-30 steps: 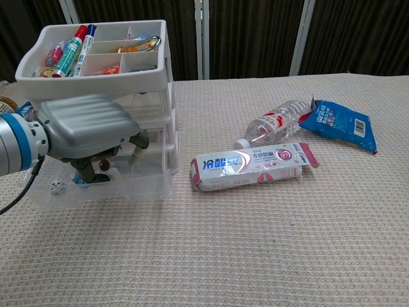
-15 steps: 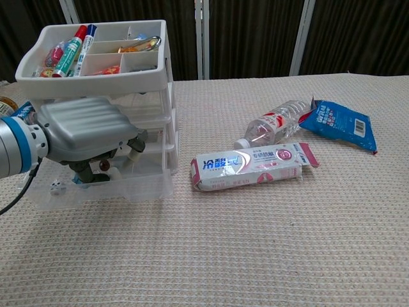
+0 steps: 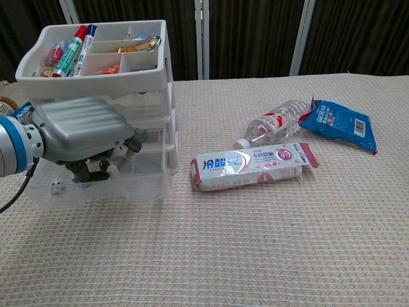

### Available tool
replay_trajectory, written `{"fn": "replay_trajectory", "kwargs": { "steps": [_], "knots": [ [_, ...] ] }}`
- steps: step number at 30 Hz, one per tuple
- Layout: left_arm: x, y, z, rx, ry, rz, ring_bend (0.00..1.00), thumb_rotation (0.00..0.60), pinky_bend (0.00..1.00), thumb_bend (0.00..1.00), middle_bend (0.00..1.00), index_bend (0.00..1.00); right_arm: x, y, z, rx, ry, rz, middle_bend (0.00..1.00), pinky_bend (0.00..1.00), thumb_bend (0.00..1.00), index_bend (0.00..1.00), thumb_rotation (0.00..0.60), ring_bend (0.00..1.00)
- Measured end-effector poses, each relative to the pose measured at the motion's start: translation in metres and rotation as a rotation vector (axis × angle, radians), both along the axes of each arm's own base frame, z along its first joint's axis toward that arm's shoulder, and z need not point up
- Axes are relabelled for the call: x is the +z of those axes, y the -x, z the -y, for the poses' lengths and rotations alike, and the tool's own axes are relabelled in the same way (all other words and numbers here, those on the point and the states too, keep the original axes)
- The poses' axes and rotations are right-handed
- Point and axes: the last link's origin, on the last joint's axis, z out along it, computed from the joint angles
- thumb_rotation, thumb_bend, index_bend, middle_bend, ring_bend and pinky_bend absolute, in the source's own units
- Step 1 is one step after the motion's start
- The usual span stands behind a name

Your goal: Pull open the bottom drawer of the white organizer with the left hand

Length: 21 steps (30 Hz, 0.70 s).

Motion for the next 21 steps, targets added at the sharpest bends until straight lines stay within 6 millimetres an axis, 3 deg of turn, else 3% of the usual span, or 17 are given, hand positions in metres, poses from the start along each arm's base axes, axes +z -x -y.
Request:
{"fn": "replay_trajectory", "kwargs": {
  "steps": [5,14,21],
  "knots": [
    [0.013,0.0,0.002,-0.003,-0.029,0.02,0.95,0.6,0.8,0.39,1.0,0.54,0.001,-0.001,0.0,0.005,0.002,0.002,0.0,0.0,0.05,0.0,0.6,0.0],
    [0.055,-0.002,0.012,-0.032,-0.087,0.074,0.95,0.6,0.8,0.39,1.0,0.54,0.002,-0.003,-0.003,0.016,0.006,0.006,0.0,0.0,0.05,0.0,0.6,0.0],
    [0.079,0.008,0.025,-0.049,-0.113,0.11,0.95,0.6,0.8,0.39,1.0,0.54,0.003,-0.003,-0.003,0.016,0.01,0.006,0.0,0.0,0.05,0.0,0.6,0.0]
  ]
}}
